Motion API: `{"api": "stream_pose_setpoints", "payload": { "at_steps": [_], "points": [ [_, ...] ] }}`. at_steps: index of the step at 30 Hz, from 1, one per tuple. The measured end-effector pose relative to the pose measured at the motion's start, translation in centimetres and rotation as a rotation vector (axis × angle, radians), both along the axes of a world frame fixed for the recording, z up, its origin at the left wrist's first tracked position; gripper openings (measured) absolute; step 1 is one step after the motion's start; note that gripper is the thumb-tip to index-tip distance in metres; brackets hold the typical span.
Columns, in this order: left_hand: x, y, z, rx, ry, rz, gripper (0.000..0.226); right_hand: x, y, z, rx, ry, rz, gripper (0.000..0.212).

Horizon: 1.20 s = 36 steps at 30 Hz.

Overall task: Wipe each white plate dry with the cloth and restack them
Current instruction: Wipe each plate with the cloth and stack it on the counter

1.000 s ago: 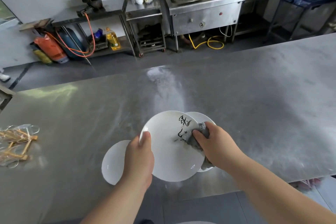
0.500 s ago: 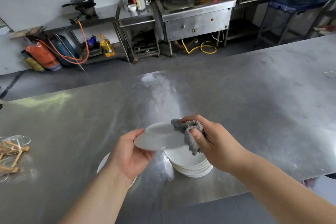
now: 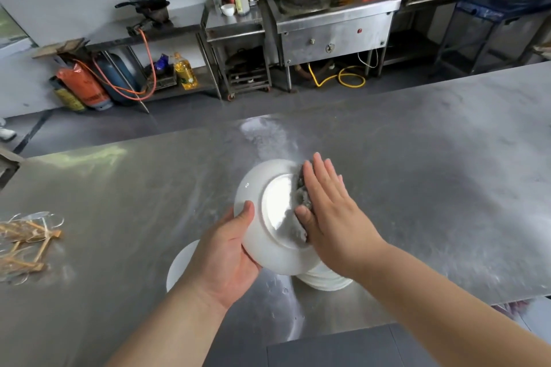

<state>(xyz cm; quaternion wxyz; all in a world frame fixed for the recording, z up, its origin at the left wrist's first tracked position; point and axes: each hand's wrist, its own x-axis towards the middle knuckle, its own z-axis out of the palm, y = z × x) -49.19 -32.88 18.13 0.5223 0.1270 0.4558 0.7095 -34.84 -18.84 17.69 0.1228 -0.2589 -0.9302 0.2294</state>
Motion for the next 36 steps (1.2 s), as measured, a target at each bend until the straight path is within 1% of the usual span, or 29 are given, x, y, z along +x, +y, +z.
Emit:
{"api": "stream_pose_setpoints", "payload": {
  "at_steps": [4,6,9,11,12,16,19,20,22,23,24,25,27,29,30,32,33,34,36],
  "points": [
    [2.3,0.4,-0.2,-0.064,0.013,-0.058,0.049,-0.4,-2.8,-0.3,0.139,0.120,0.183,0.072],
    [2.7,0.4,-0.3,-0.065,0.018,-0.035,0.047,-1.1,-2.2,0.3,0.198,0.147,0.217,0.070],
    [1.6,0.0,0.3,-0.011,0.034,0.003,0.047,-1.4,0.5,1.1,0.171,0.082,0.134,0.072],
    [0.4,-0.2,0.6,0.013,0.056,0.022,0.054,-0.7,1.1,0.5,0.105,0.012,0.075,0.073],
    [-0.1,-0.2,0.7,0.029,0.051,0.030,0.056,-0.2,0.6,0.2,0.094,0.015,0.082,0.073],
    [0.4,-0.1,0.7,-0.010,0.022,0.002,0.054,0.9,-3.2,-0.8,0.146,0.165,0.250,0.068],
    [1.9,-0.1,0.2,-0.021,0.025,-0.052,0.040,-0.6,-2.3,1.7,0.168,0.215,0.253,0.065],
    [2.1,-0.2,0.3,-0.021,0.049,-0.049,0.037,-1.3,-1.5,2.8,0.189,0.220,0.247,0.061],
    [1.9,-0.6,0.9,0.016,0.093,-0.065,0.040,-2.2,0.1,4.2,0.182,0.247,0.207,0.044],
    [1.6,-0.8,1.2,0.029,0.112,-0.072,0.043,-2.3,0.7,4.4,0.131,0.269,0.155,0.036],
    [1.3,-1.0,1.5,0.033,0.129,-0.065,0.046,-2.3,1.2,4.3,0.065,0.282,0.086,0.031],
    [0.9,-1.2,1.6,0.034,0.139,-0.047,0.049,-1.9,1.6,3.9,0.002,0.275,0.006,0.032],
    [0.4,-1.6,1.6,0.027,0.145,-0.017,0.051,-0.7,1.5,3.0,-0.084,0.224,-0.091,0.043],
    [0.4,-1.8,1.5,0.008,0.146,-0.017,0.052,0.1,0.6,2.5,-0.078,0.163,-0.026,0.058],
    [0.5,-1.9,1.6,-0.002,0.147,-0.021,0.051,0.1,0.2,2.4,-0.021,0.146,0.037,0.062],
    [0.9,-1.8,1.9,0.001,0.147,-0.030,0.049,-0.5,0.1,3.1,0.104,0.158,0.138,0.063],
    [1.0,-1.7,2.2,0.020,0.138,-0.033,0.049,-0.9,0.4,3.6,0.126,0.179,0.158,0.062],
    [1.0,-1.6,2.6,0.047,0.127,-0.028,0.050,-1.2,0.7,4.1,0.115,0.217,0.151,0.059],
    [0.5,-1.3,3.5,0.080,0.094,0.023,0.053,-1.2,1.1,4.2,-0.004,0.315,0.054,0.052]
  ]
}}
